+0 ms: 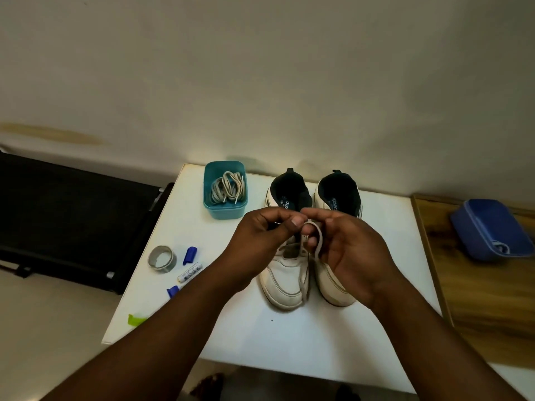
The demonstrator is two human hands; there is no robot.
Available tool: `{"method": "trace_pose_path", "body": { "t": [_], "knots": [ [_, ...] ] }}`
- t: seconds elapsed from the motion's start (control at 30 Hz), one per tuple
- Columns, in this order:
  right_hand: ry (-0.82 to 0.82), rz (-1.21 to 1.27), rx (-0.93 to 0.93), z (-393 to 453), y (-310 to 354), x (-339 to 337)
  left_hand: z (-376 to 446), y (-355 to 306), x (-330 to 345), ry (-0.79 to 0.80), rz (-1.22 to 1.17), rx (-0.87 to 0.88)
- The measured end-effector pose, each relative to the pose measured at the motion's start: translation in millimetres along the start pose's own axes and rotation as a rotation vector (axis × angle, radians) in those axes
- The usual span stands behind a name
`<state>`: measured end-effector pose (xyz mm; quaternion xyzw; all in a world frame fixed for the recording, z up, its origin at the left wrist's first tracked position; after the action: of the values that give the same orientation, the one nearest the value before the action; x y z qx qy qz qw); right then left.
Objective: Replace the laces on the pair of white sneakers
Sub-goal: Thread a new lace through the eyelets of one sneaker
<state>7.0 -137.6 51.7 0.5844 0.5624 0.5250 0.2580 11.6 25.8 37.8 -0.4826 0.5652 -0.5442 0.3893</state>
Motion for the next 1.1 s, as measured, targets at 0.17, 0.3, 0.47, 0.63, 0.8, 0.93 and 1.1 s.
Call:
{"method": "trace_pose_path", "body": {
  "t": [0.17, 0.3, 0.47, 0.63, 0.8, 0.93, 1.1],
  "knots": [
    [-0.135, -0.555, -0.138, 1, -5, -5, 3, 10, -2, -0.165, 0.118, -0.028],
    [-0.257, -0.718, -0.257, 4, -14, -10, 4, 36, -18, -0.377, 0.701, -0.297],
    [-0.298, -1.046, -0.394, 12, -22, 0, 5, 43, -13, -0.301, 0.832, -0.299],
    [-0.245, -1.212, -0.403, 16, -36, 10, 11, 40, -27, -0.163, 0.710, -0.217],
    [-0.271, -1.412, -0.385, 18, -41, 12, 8, 47, -31, -0.109, 0.369, -0.269],
    [-0.247, -1.516, -0.353, 20, -43, 13, 7, 52, -27, -0.102, 0.342, -0.266],
    [-0.158, -1.519, -0.335, 25, -43, 9, 7, 52, -28, -0.093, 0.326, -0.252]
  ]
}}
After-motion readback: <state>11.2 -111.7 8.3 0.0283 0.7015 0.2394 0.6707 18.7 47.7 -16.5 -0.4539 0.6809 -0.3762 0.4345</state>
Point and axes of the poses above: each hand's wrist, its own z-axis towards the middle knuckle, its own x-axis out of the palm, y = z × x, the point moved 4 cm from there along z, towards the middle knuckle, and after that the axes turned 7 degrees about y, right-handed, at the moved point
